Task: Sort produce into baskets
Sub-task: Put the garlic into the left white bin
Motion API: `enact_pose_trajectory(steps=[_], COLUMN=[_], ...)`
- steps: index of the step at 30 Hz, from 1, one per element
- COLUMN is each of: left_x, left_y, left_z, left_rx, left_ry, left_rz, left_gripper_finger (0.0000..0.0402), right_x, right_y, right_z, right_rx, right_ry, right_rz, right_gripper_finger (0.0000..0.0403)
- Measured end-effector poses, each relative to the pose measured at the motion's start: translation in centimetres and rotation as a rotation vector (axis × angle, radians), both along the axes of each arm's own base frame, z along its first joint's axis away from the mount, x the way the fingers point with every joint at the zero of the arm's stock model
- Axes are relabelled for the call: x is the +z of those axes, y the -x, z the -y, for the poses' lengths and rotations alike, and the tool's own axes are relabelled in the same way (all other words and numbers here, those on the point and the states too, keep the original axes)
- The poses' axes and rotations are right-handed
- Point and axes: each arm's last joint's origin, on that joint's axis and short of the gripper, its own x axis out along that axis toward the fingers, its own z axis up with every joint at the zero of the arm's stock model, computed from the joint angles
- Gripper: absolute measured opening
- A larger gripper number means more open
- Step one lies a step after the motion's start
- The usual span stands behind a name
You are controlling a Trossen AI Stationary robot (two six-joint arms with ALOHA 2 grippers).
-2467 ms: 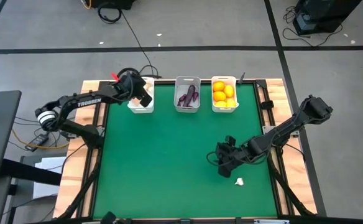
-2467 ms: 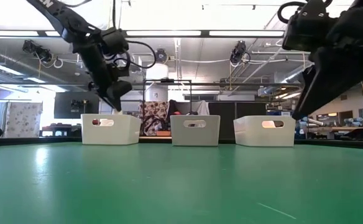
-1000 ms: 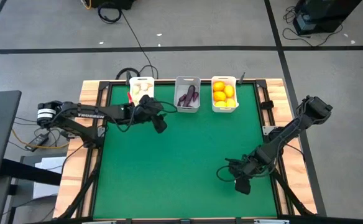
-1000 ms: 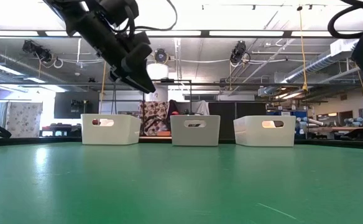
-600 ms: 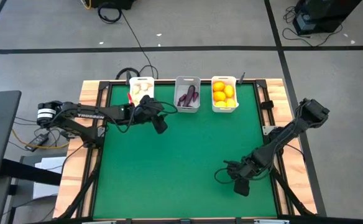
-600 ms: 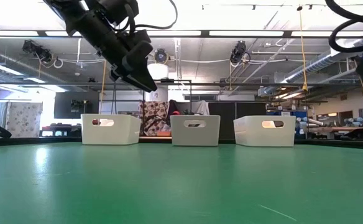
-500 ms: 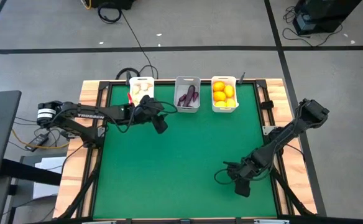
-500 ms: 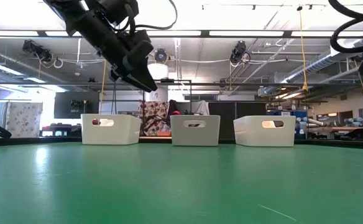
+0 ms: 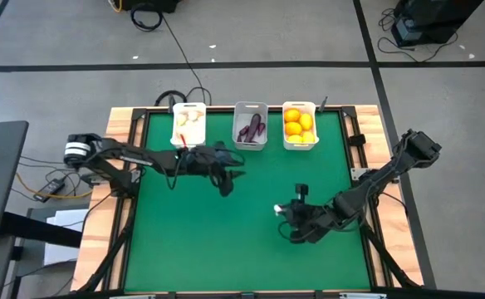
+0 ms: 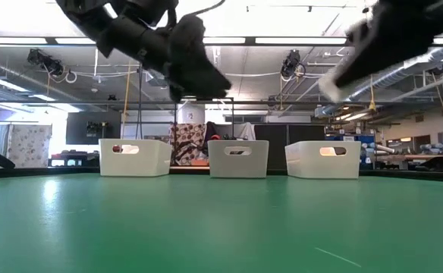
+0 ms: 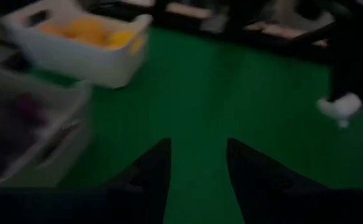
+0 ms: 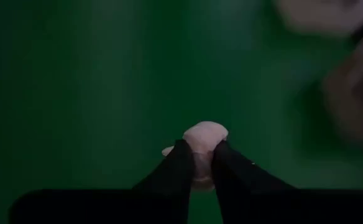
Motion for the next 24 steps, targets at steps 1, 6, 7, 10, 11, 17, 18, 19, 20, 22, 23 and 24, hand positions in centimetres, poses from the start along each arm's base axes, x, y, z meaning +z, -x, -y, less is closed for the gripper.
enact_pose_trajectory(steps=[1, 6, 7, 10, 11, 17, 18, 19, 20, 22, 23, 24], left_x=[-0.2, -1.2, -1.4, -1.8, -1.9, -3.6, -3.8, -4.0, -4.1, -4.1, -4.0, -3.9], left_y=[-0.4, -2.4, -2.7, -3.4, -3.6, -4.4, -4.6, -4.7, -4.8, -5.0, -5.0, -5.1], left_z=[0.3, 1.9, 2.1, 2.4, 2.4, 2.6, 2.7, 2.7, 2.8, 2.8, 2.8, 2.8], left_rx=[-0.025, -0.197, -0.223, -0.259, -0.266, -0.342, -0.365, -0.386, -0.405, -0.422, -0.423, -0.425], left_ry=[0.009, 0.051, 0.062, 0.091, 0.105, 0.206, 0.209, 0.212, 0.213, 0.210, 0.215, 0.218], left_rz=[0.020, 0.164, 0.185, 0.256, 0.270, 0.300, 0.311, 0.322, 0.338, 0.381, 0.405, 0.425], left_gripper_finger=[0.0161, 0.0162, 0.0163, 0.0175, 0.0181, 0.0237, 0.0246, 0.0254, 0.0260, 0.0269, 0.0270, 0.0271], right_x=[0.3, 1.2, 1.3, 1.7, 1.8, 2.4, 2.4, 2.5, 2.6, 2.6, 2.6, 2.6], right_y=[-0.3, -1.5, -1.6, -1.9, -2.0, -2.3, -2.4, -2.5, -2.6, -2.8, -2.9, -2.9], right_z=[0.0, 0.2, 0.3, 0.3, 0.3, 0.5, 0.5, 0.6, 0.7, 0.8, 0.9, 1.0], right_rx=[0.015, 0.117, 0.139, 0.178, 0.184, 0.209, 0.220, 0.226, 0.229, 0.244, 0.253, 0.260], right_ry=[0.057, 0.264, 0.293, 0.396, 0.440, 0.658, 0.672, 0.678, 0.676, 0.656, 0.646, 0.637], right_rz=[0.034, 0.111, 0.111, 0.123, 0.123, 0.107, 0.107, 0.109, 0.113, 0.121, 0.119, 0.118], right_gripper_finger=[0.0064, 0.0064, 0.0064, 0.0066, 0.0067, 0.0068, 0.0068, 0.0068, 0.0068, 0.0069, 0.0069, 0.0069])
